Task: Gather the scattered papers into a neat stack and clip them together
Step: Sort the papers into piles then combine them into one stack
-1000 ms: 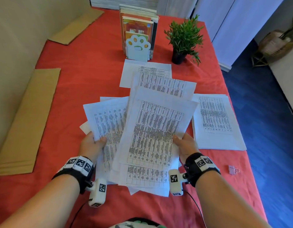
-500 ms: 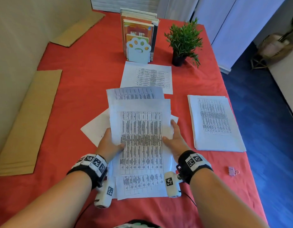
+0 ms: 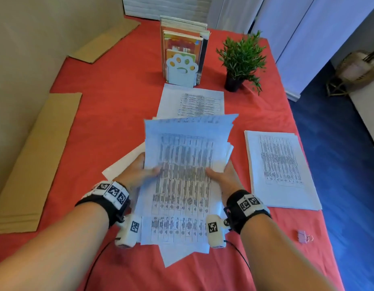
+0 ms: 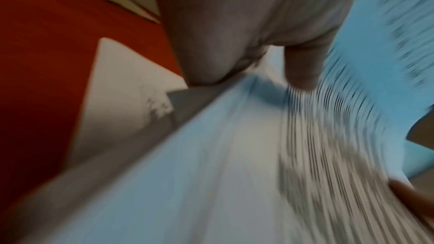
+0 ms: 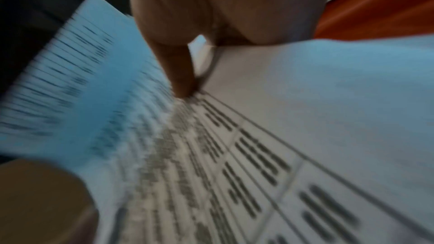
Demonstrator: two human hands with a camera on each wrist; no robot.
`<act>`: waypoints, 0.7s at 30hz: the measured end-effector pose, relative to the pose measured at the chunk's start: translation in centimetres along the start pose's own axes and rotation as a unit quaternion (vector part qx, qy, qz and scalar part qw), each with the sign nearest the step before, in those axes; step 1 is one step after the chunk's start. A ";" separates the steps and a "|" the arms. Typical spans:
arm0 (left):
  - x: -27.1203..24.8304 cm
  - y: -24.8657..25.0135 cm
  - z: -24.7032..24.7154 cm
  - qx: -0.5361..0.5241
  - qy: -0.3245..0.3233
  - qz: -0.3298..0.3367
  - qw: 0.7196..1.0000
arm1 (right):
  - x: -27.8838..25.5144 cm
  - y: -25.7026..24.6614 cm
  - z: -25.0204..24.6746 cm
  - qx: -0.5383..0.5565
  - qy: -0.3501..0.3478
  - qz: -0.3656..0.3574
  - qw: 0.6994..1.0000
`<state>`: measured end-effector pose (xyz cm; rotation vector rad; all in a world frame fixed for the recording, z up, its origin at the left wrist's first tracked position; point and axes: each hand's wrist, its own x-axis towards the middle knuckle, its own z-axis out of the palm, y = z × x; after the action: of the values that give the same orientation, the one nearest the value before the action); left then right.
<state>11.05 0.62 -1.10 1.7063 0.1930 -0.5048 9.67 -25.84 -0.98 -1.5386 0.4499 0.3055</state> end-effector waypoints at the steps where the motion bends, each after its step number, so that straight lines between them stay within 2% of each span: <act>1: 1.2 0.5 -0.1 -0.007 0.011 -0.018 1.000 | 0.0 0.2 -0.4 -0.047 0.025 0.000 0.999; 4: 4.9 2.4 -0.1 -0.027 0.134 -0.037 0.990 | -0.1 1.0 -1.7 -0.188 0.083 0.008 0.979; 7: 8.7 4.7 -0.3 0.114 0.230 -0.024 0.966 | -0.1 1.9 -2.3 -0.261 0.125 0.014 0.957; 12: 14.1 6.9 -0.4 0.268 0.274 -0.014 0.924 | 1.6 2.2 -2.5 -0.300 0.143 0.010 0.943; 18: 18.5 7.1 0.7 0.369 0.274 -0.124 0.879 | 2.6 2.4 -3.0 -0.334 0.113 0.007 0.936; 21: 19.6 6.5 1.0 0.373 0.297 -0.142 0.868 | 2.9 2.6 -3.3 -0.338 0.105 0.003 0.935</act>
<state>30.88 -4.61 -3.86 2.5923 0.7842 -0.2505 10.72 -29.31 -4.49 -2.2592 0.5479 0.3191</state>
